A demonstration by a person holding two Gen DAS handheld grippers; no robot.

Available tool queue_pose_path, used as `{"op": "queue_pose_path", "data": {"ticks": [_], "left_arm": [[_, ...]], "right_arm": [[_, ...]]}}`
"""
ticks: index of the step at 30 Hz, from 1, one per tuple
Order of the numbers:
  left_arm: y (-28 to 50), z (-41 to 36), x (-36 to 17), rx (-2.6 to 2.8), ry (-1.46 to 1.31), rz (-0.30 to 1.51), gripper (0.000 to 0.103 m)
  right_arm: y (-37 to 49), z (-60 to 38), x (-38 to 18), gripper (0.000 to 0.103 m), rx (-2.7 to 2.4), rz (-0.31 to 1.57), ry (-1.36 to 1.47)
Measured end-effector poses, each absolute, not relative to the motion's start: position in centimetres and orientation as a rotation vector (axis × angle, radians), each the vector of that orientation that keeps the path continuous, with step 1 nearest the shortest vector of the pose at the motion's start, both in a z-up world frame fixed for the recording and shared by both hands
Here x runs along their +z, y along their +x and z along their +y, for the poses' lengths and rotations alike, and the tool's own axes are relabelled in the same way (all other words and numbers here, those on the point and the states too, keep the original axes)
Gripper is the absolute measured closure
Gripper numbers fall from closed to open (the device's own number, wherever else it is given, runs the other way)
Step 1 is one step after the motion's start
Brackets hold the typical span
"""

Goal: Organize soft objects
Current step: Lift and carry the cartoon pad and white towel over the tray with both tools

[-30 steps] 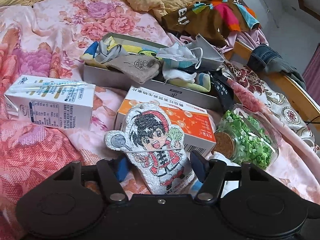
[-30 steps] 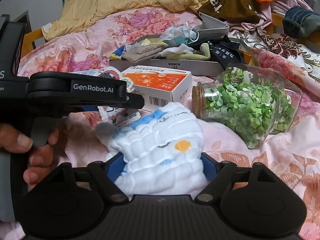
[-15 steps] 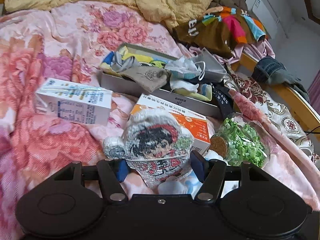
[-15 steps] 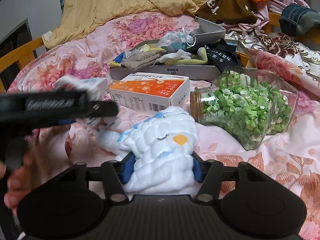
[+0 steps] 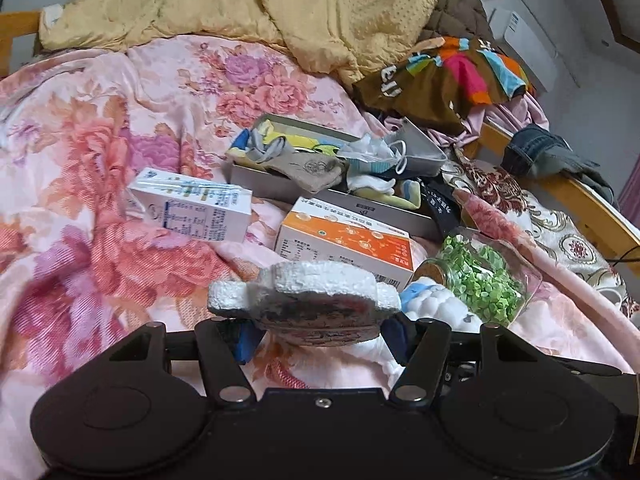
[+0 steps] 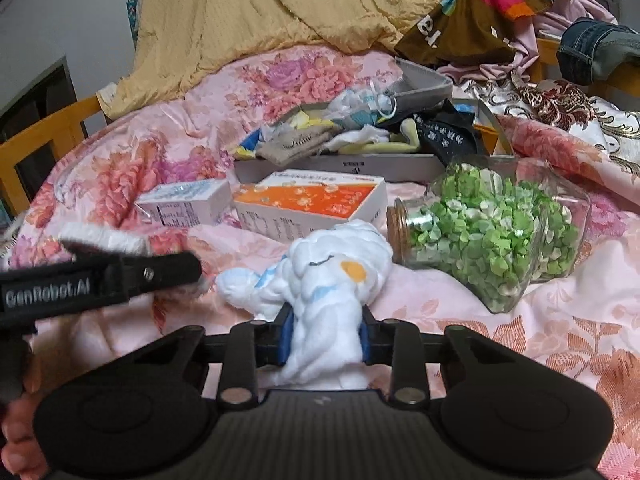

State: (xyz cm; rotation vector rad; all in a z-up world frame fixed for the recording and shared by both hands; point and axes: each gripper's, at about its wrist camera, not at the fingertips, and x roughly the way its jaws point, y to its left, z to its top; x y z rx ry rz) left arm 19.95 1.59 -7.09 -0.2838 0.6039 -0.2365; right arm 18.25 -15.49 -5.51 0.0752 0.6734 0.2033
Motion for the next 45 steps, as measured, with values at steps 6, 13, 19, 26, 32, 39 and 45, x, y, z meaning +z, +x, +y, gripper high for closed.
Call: {"op": "queue_pose_path", "data": {"ticks": [6,13,19,26,32,39,45], "left_arm": [[18.6,1.8,-7.2,-0.203,-0.278,0.617,0.040],[18.5,1.8,-5.8,-0.175,-0.277,0.618,0.040],[17.9,1.7,-4.6,-0.160,-0.290,0.591,0.040],[17.4,1.4,-4.0,-0.152,-0.284,0.578,0.040],[17.2,0.8,-3.2,-0.161,-0.291,0.566,0.040],[18.5,0.2,-2.2,-0.176,-0.275,0.567,0.040],[21.8,0.0,-0.9,-0.204,-0.260,0.570,0.040]], "right_arm": [[17.7,-15.4,-4.6,0.071,0.216,0.611,0.065],[17.0,-15.4,-3.4,0.071,0.233,0.527,0.075],[16.7,-15.8,-2.8,0.071,0.235,0.492,0.100],[15.8,-16.1,-1.9,0.071,0.241,0.436,0.102],[15.7,-16.6,-1.5,0.071,0.218,0.415,0.119],[16.6,-17.3,-0.4,0.071,0.191,0.360,0.131],[20.7,-18.0,0.9,0.071,0.191,0.308,0.124]]}}
